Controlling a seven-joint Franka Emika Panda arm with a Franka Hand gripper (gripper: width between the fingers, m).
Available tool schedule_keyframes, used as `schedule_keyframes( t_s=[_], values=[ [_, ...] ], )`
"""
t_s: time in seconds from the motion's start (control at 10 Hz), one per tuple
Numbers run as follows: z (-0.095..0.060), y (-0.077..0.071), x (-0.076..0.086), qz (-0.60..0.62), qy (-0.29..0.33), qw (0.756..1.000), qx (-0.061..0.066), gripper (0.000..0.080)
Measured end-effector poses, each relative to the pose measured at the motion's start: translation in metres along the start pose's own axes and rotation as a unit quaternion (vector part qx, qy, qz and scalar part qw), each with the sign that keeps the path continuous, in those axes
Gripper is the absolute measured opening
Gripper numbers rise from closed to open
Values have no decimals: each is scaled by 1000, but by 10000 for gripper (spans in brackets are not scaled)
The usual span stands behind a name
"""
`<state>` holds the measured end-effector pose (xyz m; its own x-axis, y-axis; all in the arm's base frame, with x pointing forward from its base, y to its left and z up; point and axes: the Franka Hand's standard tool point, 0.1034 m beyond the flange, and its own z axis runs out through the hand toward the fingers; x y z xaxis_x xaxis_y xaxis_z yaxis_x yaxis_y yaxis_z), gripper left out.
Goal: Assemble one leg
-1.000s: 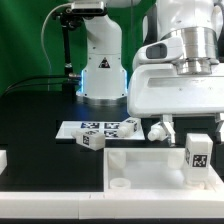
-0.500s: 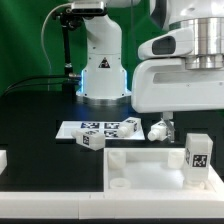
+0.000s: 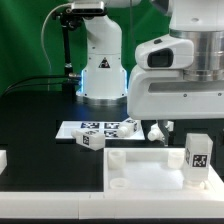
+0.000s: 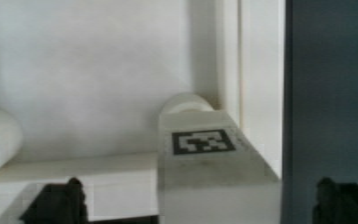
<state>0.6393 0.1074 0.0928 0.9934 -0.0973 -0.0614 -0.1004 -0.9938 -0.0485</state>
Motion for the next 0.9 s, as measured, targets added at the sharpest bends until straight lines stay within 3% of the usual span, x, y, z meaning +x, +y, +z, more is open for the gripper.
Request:
schedule_keyframes(
  t_s=[0.3,0.6,0.8,0.9],
  values=[
    [1,0,0,55,0,998,0,284],
    [0,-1,1,192,4,981,1,284],
    [2,-7,-2,317,24,948,6,284],
    [2,-8,-2,397,23,918,12,284]
  ],
)
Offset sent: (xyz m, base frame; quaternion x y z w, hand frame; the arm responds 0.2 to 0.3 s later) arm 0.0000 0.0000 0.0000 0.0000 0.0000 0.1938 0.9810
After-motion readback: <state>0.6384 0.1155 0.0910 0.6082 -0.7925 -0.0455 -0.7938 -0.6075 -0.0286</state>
